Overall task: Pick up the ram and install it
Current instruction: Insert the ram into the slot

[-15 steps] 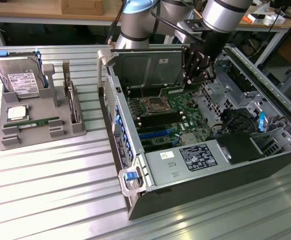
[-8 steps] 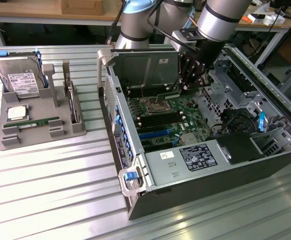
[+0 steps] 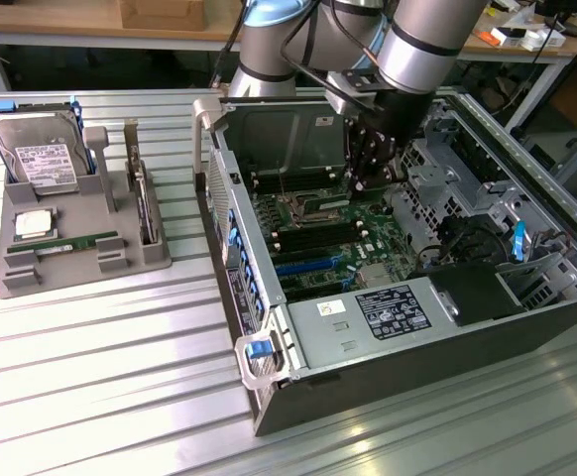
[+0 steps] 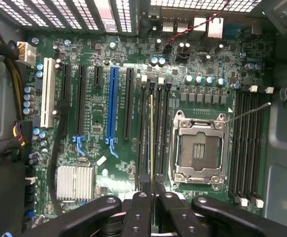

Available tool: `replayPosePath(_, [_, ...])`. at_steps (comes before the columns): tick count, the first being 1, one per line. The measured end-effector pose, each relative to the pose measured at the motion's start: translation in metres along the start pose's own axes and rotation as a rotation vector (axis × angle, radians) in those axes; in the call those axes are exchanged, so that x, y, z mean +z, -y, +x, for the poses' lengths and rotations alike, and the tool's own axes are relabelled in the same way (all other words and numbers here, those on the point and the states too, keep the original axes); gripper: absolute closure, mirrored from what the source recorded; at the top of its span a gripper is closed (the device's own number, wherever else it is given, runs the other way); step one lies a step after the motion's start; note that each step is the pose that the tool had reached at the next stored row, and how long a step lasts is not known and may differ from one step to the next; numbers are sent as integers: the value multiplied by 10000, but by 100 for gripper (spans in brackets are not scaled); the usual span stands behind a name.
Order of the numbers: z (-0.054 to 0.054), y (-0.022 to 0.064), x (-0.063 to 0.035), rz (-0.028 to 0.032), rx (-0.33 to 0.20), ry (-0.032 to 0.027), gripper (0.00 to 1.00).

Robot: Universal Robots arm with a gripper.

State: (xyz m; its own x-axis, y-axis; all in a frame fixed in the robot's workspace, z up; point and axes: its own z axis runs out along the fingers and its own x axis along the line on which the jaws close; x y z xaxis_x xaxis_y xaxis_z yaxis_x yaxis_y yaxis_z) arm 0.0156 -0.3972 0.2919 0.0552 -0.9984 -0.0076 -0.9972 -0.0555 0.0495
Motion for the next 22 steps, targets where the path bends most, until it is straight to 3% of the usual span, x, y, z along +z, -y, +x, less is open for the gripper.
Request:
replayPosePath(2, [-1,-17,39,0,125,-13,88])
replayPosePath(4, [-1,-27,105,3,581,-1,88])
replayPosePath(6, [2,-74,153,3,584,-2,88])
replayPosePath(8, [29,-87,250,3,646,0,88])
replayPosePath(13, [56,-87,352,5,948,14,88])
replayPosePath(17, [120,-120,394,5,956,16,88])
replayPosePath(22, [120,-176,468,3,769,3,88])
